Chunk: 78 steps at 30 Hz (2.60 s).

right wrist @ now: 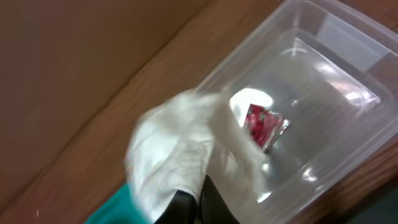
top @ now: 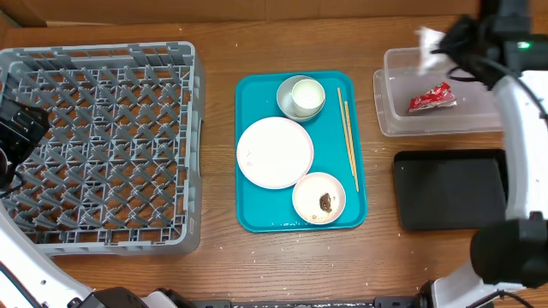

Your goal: Sort waste into correct bins and load items into the dishwasher

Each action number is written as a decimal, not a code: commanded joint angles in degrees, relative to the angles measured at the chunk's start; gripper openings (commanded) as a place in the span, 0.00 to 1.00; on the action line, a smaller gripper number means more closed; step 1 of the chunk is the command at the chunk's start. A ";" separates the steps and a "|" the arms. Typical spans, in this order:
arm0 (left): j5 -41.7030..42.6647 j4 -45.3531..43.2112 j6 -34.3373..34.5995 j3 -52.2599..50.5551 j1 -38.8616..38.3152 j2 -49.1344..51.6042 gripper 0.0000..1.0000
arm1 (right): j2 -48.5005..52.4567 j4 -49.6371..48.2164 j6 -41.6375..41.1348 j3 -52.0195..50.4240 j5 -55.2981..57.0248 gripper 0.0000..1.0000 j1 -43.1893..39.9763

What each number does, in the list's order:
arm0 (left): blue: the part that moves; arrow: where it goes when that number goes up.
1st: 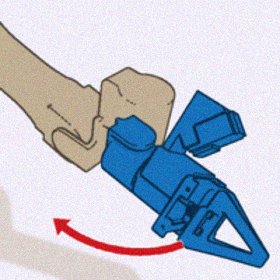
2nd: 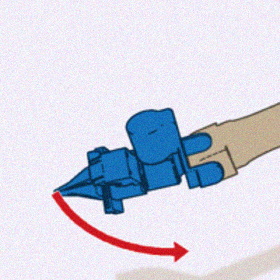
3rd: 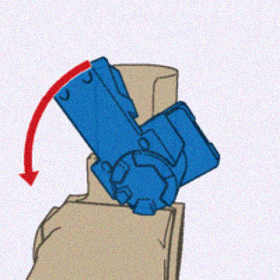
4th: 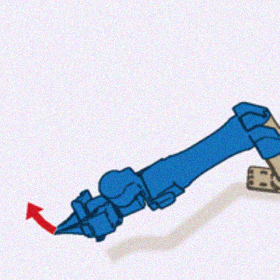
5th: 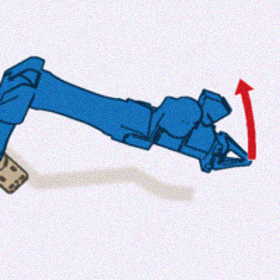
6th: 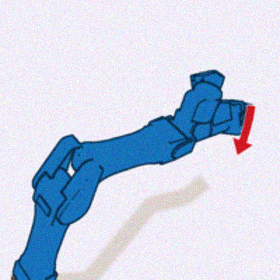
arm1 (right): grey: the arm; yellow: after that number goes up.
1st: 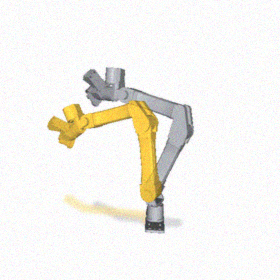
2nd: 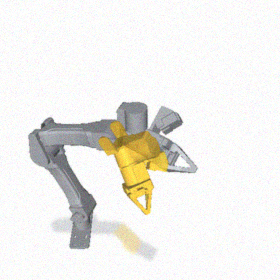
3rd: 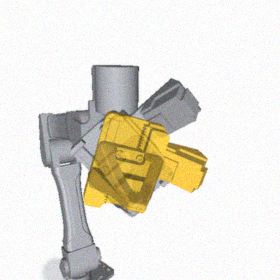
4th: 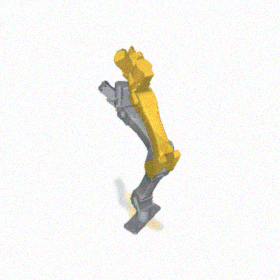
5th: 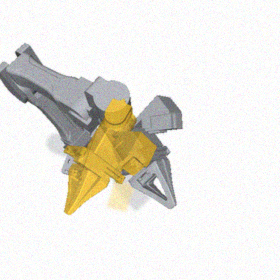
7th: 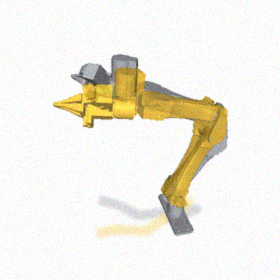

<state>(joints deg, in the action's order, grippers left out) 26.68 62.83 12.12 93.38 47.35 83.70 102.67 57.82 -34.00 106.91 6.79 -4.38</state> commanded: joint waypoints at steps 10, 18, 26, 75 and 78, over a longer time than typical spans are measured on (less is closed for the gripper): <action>-0.31 0.00 0.76 1.22 -0.13 -0.44 1.00 | 6.54 -2.60 7.93 0.00 -20.70 1.00 -3.87; -0.31 0.00 0.76 1.22 -0.13 -0.44 1.00 | 6.69 5.05 28.98 -0.02 -49.40 1.00 7.08; -0.31 0.00 0.76 1.22 -0.13 -0.44 1.00 | 12.94 6.78 29.33 -0.09 -17.07 1.00 34.51; -0.31 0.00 0.76 1.22 -0.13 -0.44 1.00 | 7.37 9.86 5.55 16.65 3.58 0.04 14.29; -0.31 0.00 0.76 1.22 -0.13 -0.44 1.00 | 8.57 9.51 5.44 15.74 -0.24 0.04 7.96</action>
<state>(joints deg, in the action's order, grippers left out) 26.68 62.85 12.12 93.38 47.35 83.70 108.60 67.20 -26.61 123.90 9.37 7.92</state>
